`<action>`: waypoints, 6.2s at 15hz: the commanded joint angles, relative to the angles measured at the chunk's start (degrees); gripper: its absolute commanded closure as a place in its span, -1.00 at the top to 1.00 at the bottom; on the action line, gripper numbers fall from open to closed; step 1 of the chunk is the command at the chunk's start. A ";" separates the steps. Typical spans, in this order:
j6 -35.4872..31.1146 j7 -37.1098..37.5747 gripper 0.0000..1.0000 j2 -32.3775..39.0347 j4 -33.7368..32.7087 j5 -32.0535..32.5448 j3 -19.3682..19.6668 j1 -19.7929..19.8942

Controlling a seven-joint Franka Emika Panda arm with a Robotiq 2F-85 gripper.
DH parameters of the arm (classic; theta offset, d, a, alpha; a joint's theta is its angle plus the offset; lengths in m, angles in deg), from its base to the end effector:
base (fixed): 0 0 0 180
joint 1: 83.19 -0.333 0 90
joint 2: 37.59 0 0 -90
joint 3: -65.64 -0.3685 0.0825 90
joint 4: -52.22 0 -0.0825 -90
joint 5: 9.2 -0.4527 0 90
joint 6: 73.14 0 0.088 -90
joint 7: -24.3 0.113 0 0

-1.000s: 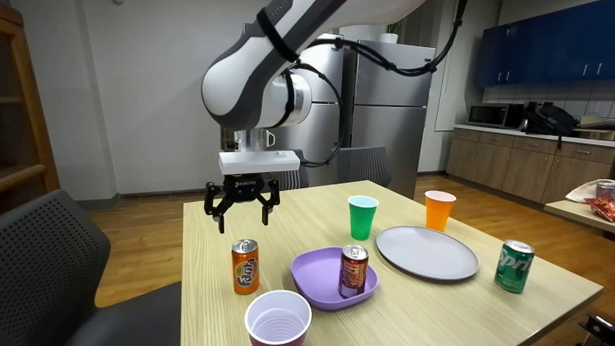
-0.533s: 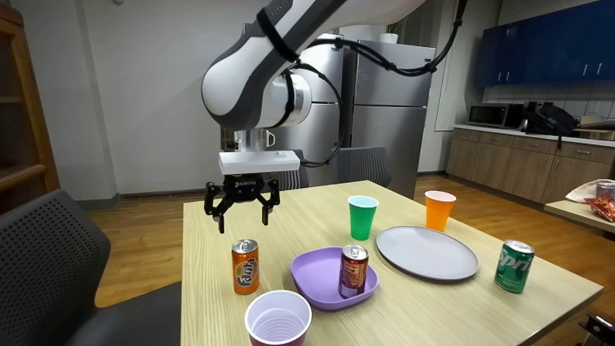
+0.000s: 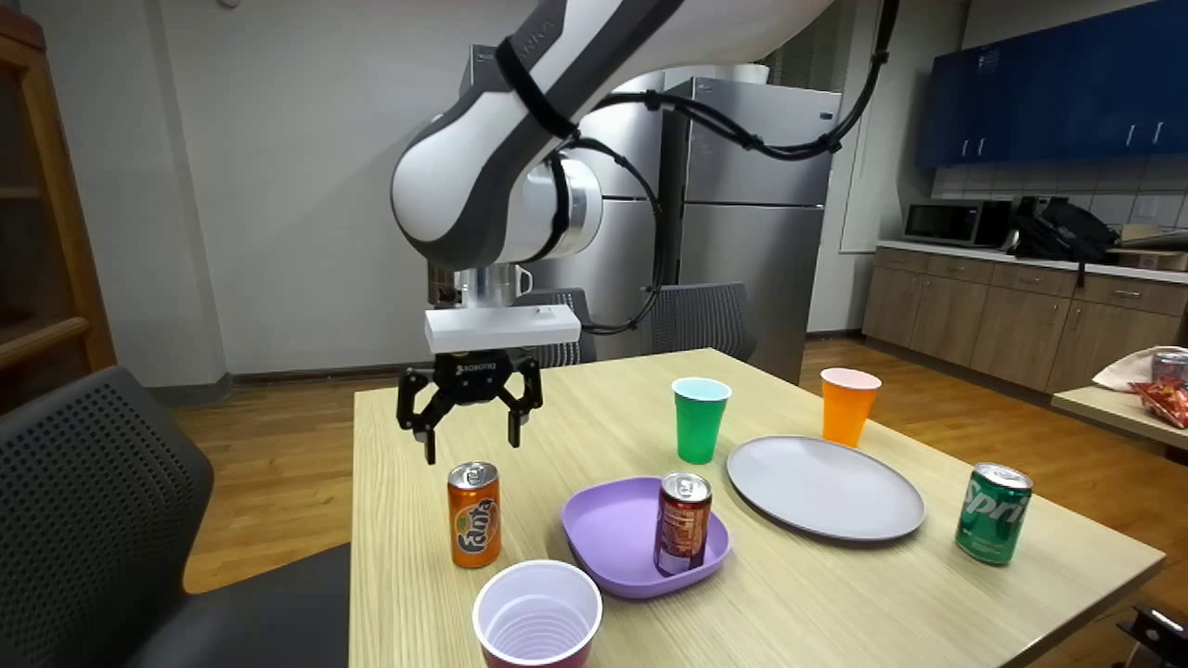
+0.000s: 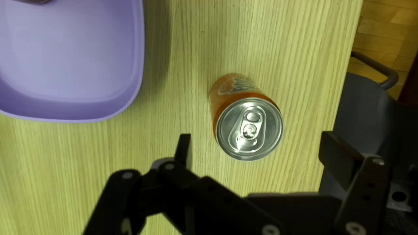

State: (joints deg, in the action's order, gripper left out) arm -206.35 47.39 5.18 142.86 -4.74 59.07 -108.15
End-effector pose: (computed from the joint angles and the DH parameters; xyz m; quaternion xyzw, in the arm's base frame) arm 0.6760 0.3982 0.1859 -0.9963 -0.0850 0.0038 0.0098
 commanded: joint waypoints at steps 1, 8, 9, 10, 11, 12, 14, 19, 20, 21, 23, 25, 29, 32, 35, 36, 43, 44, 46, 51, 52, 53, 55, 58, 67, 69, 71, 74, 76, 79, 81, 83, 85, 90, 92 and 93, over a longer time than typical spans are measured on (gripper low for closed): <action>-1.27 0.19 1.00 1.01 -0.58 -0.18 0.44 -0.60; -2.86 0.16 1.00 2.81 -0.66 -0.22 0.62 -0.78; -2.99 0.11 1.00 2.99 -0.62 -0.25 0.61 -0.77; -3.35 -0.05 1.00 3.15 -0.56 -0.24 0.57 -0.73; -3.52 -0.10 1.00 3.23 -0.54 -0.19 0.60 -0.77; -3.71 -0.14 1.00 3.31 -0.54 -0.21 0.58 -0.76; -4.11 -0.14 1.00 3.44 -0.62 -0.23 0.58 -0.83; -4.59 -0.28 0.02 3.66 -0.87 -0.11 0.56 -1.19; -4.65 -0.29 -0.16 3.67 -0.91 -0.09 0.55 -1.26; -4.73 -0.29 -0.24 3.64 -0.93 -0.06 0.55 -1.38; -4.69 -0.13 -0.24 3.05 -0.73 0.18 0.70 -1.71; -3.33 0.35 -0.24 1.79 -0.55 0.26 0.96 -1.96; 0.92 -0.50 -0.24 -1.35 -0.40 0.66 1.21 -1.66; 4.14 -0.93 -0.24 -3.25 -0.77 1.38 1.64 -1.45; 4.99 -1.83 -0.24 -4.97 -0.28 1.12 1.35 -0.75; 5.26 -2.01 -0.24 -5.33 -0.18 1.19 1.36 -0.65; 2.12 -5.49 -0.24 -7.37 4.62 0.72 1.32 2.15; 1.92 -5.94 -0.24 -7.62 5.41 0.69 1.39 2.68; 1.50 -6.69 -0.24 -8.31 7.03 0.66 1.64 3.81; -0.20 -7.69 -0.24 -10.37 10.39 0.70 1.93 5.83; -0.53 -7.30 -0.24 -10.86 10.88 1.00 2.10 5.79; -0.91 -7.15 -0.24 -11.35 11.43 1.08 2.13 5.80; -0.76 -6.91 -0.24 -12.03 12.38 1.29 2.29 5.69; -1.96 -8.25 -0.24 -11.86 13.41 0.82 1.69 6.28; -6.72 -9.16 -0.24 -10.52 15.80 0.32 1.70 6.75; -7.61 -9.45 -0.24 -10.24 16.44 0.13 1.54 6.93; -8.52 -9.75 -0.24 -10.09 17.22 0.02 1.49 7.13; -10.24 -10.21 -0.24 -10.71 18.69 -0.40 1.28 7.52; -10.93 -10.53 -0.24 -10.64 19.06 -0.40 1.24 7.54; -12.09 -11.06 -0.24 -11.44 20.40 -0.93 0.92 7.94; -12.70 -11.57 -0.24 -12.85 21.83 -0.99 0.62 8.01; -13.22 -12.32 -0.24 -13.83 22.81 -0.67 0.37 7.91; -13.49 -12.96 -0.24 -14.50 23.74 -0.70 0.12 7.95; -13.40 -12.55 -0.24 -15.98 25.98 -0.40 0.66 8.18; -13.58 -12.60 -0.24 -16.56 26.80 -0.54 0.75 8.73; -13.53 -12.61 -0.24 -16.76 27.05 -0.42 0.86 8.94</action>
State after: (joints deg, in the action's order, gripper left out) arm -219.21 36.32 -8.10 166.69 -4.77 60.40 -100.70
